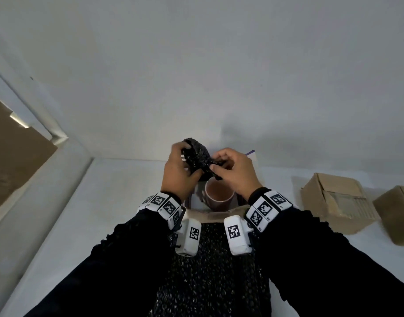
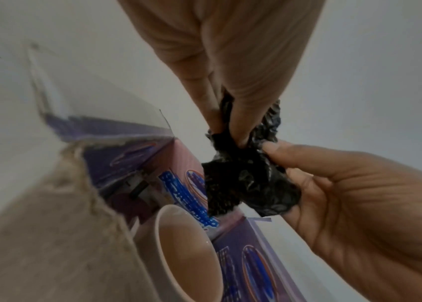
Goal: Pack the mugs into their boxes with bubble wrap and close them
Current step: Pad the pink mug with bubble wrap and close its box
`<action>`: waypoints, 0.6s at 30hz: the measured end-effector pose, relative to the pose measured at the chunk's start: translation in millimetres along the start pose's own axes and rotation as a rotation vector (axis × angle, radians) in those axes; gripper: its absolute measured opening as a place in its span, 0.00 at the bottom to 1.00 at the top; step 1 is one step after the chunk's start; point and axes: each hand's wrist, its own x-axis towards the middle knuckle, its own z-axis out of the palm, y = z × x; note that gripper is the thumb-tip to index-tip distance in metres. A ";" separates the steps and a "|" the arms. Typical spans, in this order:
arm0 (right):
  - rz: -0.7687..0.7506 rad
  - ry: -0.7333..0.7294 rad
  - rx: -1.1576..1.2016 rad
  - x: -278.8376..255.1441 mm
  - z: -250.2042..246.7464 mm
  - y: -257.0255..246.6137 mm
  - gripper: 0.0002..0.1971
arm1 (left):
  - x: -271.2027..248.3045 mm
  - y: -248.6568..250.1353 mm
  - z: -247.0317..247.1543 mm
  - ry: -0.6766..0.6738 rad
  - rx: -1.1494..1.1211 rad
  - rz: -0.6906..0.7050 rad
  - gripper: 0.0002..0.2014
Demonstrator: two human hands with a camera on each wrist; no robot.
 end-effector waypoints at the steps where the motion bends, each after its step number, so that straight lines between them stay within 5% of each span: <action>1: -0.020 -0.016 -0.010 4.3 4.0 4.9 0.09 | 2.0 -0.9 2.0 0.000 -0.056 0.003 0.38; 3: -0.062 -0.028 -0.054 11.6 9.7 12.5 0.10 | 7.9 -6.7 3.3 -0.047 -0.027 0.041 0.43; 7: 0.051 -0.196 0.023 19.7 10.7 23.3 0.11 | 19.2 -26.4 5.3 -0.020 0.091 0.069 0.18; 10: 0.060 -0.273 0.058 22.1 12.0 31.2 0.15 | 20.3 -32.1 11.9 0.034 0.132 0.047 0.11; 14: -0.059 -0.211 -0.093 29.9 15.5 37.2 0.13 | 23.9 -36.0 14.2 0.059 0.166 0.049 0.10; 18: -0.212 -0.102 -0.315 34.2 11.9 40.9 0.13 | 18.3 -34.3 8.3 -0.102 0.221 0.135 0.23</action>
